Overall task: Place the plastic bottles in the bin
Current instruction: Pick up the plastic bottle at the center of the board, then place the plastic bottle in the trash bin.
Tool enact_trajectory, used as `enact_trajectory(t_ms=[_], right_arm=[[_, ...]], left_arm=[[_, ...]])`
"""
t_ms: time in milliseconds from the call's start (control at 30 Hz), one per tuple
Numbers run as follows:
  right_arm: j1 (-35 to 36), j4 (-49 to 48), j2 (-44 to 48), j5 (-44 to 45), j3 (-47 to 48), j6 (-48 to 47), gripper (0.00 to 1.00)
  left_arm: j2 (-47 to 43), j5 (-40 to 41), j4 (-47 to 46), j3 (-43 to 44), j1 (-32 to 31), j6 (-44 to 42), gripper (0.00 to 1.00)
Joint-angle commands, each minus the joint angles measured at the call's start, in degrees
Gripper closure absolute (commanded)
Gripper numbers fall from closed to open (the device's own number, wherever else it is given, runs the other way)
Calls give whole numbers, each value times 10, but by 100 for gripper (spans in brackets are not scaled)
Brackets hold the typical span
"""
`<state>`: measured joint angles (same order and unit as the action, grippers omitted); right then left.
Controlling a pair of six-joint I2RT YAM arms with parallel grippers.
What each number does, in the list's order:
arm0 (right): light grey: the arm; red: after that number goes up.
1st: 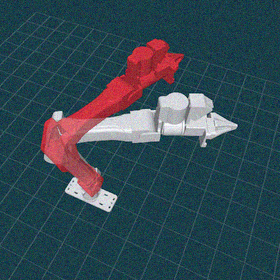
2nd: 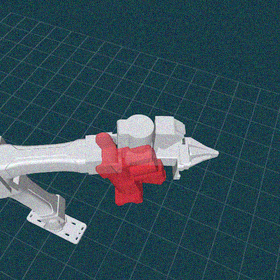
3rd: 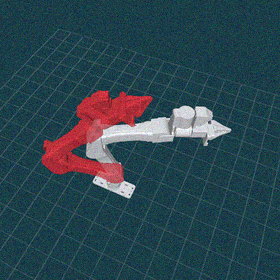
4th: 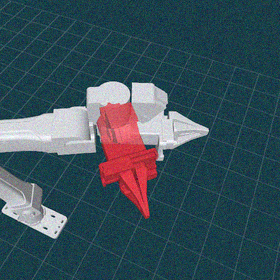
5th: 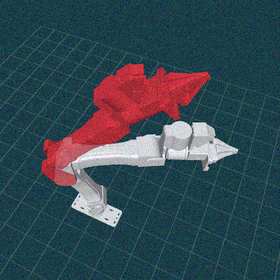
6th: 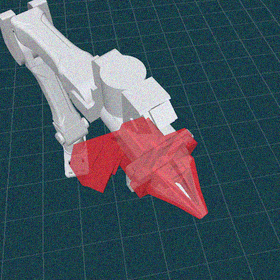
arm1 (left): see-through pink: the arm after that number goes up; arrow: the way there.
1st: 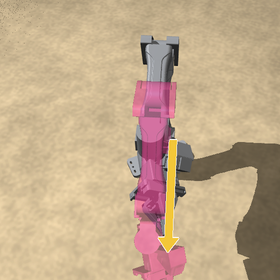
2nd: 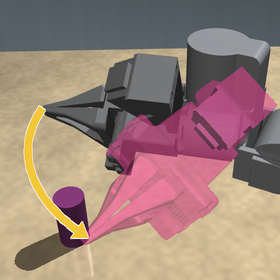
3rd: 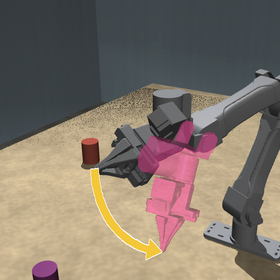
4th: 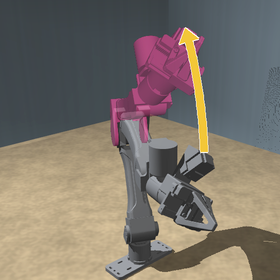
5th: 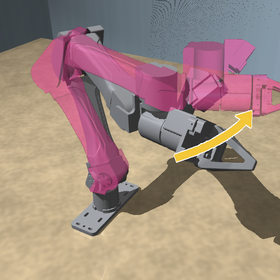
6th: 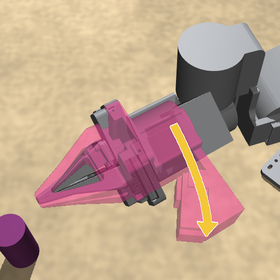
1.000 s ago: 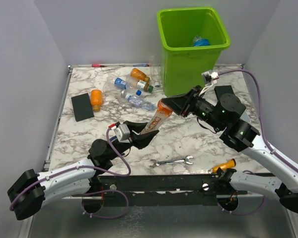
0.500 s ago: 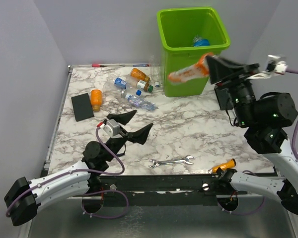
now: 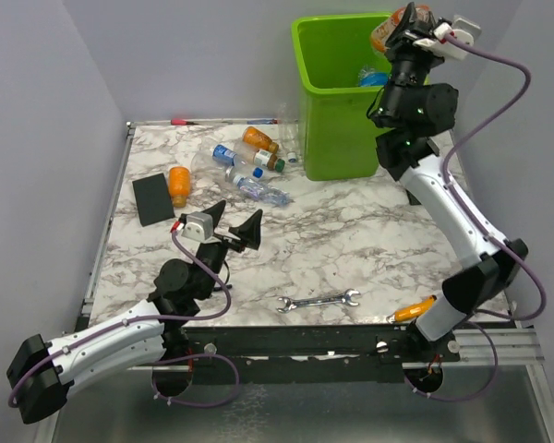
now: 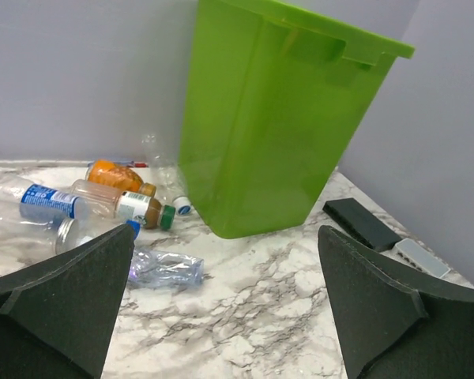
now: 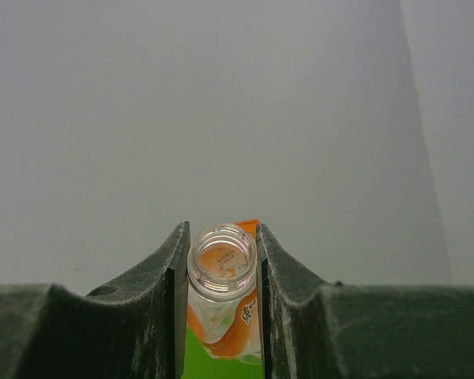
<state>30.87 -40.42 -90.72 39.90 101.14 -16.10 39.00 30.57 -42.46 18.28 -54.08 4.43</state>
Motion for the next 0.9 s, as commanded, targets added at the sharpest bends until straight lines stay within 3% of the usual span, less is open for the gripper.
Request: enact_trajectory(t_ms=[0,267,300,333,367,400,533,700,867], right_arm=[[-61,9,-72,25,84,40,100],[-121,160,-163,-44,137,185,100],[-124,181,-169,-58,142,205,96],[-128,200,-173,-77,145,225,75],[-131,219,-178,-105,149,240,48],[-132,239,-182,-120,155,252,29],[-133,288,-191,-152,188,272,1],[-133,305,-157,-194,203,290,0],[-126,313,-61,-284,140,351,0]], left_arm=[[-4,34,28,19,0,-2,1],[12,33,48,32,-1,0,1],[13,32,49,32,-1,0,1],[15,31,50,32,-1,0,1],[17,29,51,33,-1,0,1],[17,29,52,34,-1,-1,1],[20,27,56,36,-1,-3,1],[28,27,59,39,-1,-6,1],[32,36,68,44,-1,-17,1]])
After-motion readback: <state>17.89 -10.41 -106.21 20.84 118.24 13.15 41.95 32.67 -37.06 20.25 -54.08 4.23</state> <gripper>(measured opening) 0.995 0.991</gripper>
